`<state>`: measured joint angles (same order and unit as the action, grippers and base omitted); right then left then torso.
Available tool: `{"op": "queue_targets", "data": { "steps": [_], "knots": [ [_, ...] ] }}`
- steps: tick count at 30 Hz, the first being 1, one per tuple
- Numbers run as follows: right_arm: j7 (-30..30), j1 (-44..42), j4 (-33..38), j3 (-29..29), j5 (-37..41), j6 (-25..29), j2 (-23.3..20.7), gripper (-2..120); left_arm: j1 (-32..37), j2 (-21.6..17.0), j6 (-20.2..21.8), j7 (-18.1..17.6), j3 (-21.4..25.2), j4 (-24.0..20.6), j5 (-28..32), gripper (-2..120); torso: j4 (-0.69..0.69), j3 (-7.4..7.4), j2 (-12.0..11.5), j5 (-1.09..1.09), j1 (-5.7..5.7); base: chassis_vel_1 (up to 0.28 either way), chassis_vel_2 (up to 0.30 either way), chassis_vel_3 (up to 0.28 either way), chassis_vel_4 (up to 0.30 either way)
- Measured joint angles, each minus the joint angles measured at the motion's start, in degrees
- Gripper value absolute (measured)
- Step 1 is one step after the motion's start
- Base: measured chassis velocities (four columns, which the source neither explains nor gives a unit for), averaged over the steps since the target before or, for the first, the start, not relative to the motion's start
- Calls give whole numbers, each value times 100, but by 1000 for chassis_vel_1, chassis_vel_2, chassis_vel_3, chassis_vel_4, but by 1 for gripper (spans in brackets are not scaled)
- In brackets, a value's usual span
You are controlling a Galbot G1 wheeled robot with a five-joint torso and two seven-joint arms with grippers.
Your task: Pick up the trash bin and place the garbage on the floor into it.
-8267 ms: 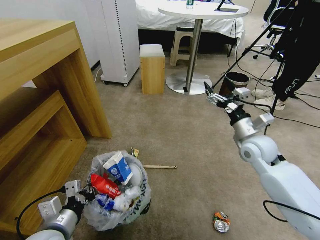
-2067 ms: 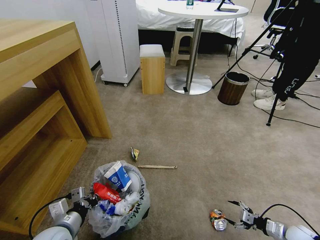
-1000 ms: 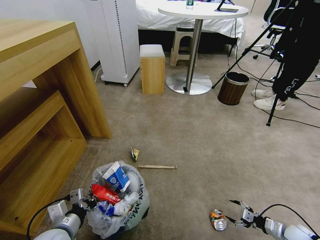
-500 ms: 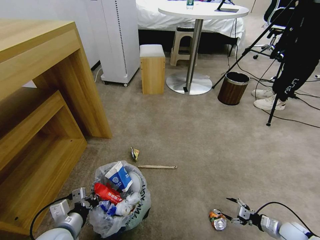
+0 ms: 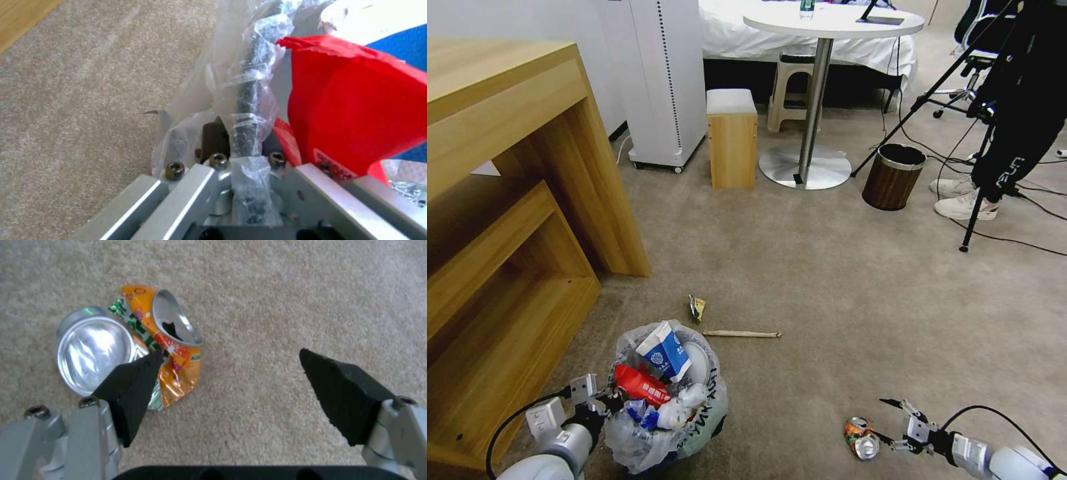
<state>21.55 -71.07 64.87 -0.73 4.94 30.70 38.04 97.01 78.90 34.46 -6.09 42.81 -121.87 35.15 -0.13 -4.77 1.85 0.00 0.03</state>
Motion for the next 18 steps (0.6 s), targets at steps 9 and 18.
{"op": "queue_targets", "data": {
  "steps": [9,18],
  "knots": [
    [9,11,-125,-13,-45,27,91,79,59,15,-20,0,6,-50,-35,0,0,0,0,0,0,0,0,0,0],
    [9,73,-236,3,-73,42,162,79,80,61,-22,-2,0,-85,-63,0,0,0,0,0,0,0,0,0,0]
  ]
}}
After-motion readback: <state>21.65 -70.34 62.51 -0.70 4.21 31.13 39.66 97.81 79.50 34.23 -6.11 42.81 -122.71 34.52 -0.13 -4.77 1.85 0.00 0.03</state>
